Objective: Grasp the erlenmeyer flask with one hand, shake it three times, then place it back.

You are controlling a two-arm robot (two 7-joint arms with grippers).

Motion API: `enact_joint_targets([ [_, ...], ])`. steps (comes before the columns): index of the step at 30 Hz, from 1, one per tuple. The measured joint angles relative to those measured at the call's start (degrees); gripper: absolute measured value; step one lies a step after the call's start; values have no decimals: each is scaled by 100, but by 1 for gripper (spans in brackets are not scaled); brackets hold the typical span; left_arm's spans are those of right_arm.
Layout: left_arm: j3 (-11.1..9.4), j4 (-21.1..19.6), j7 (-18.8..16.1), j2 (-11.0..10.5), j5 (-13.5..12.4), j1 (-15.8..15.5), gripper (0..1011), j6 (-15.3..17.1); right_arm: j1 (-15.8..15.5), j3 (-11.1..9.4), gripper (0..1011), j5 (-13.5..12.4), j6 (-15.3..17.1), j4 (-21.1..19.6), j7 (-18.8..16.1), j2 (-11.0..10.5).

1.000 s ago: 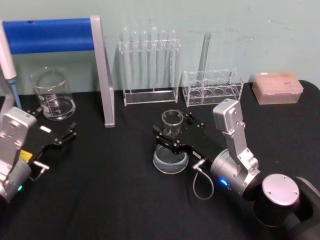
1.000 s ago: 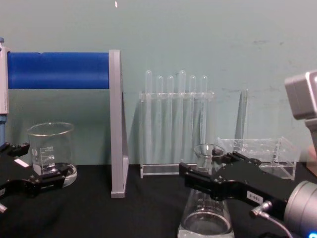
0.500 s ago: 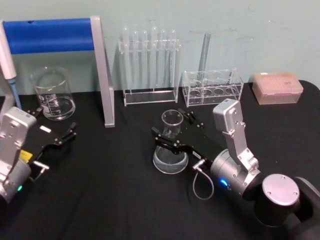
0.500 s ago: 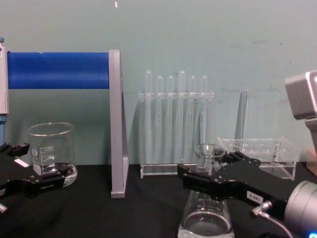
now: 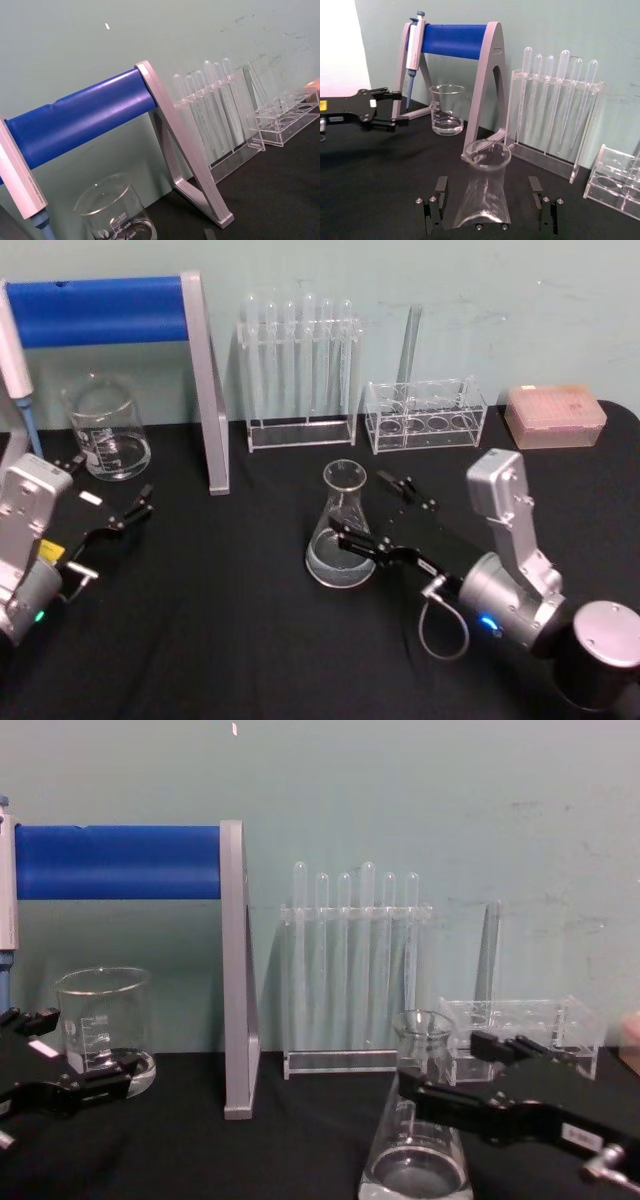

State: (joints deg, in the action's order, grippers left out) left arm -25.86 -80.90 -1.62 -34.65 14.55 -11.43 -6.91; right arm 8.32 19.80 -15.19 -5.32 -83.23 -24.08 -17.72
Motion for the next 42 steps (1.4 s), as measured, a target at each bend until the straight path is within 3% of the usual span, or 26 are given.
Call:
enact_joint_targets([
  [11, 0, 0, 0, 0, 0, 0, 1001, 0, -474, -232, 1000, -252, 28, -503, -28, -438],
  [17, 0, 0, 0, 0, 0, 0, 1001, 0, -556, -410, 1000, -261, 20, -543, 197, -483],
  [24, 0, 0, 0, 0, 0, 0, 1001, 0, -426, -727, 1000, -11, 76, -345, 801, -329],
  [28, 0, 0, 0, 0, 0, 0, 1001, 0, -187, -852, 1000, 202, 92, -65, 1097, -174],
  [34, 0, 0, 0, 0, 0, 0, 1001, 0, 215, -883, 1000, 590, -15, 436, 1468, 80],
  [42, 0, 0, 0, 0, 0, 0, 1001, 0, 467, -845, 1000, 925, -113, 805, 1621, 258],
])
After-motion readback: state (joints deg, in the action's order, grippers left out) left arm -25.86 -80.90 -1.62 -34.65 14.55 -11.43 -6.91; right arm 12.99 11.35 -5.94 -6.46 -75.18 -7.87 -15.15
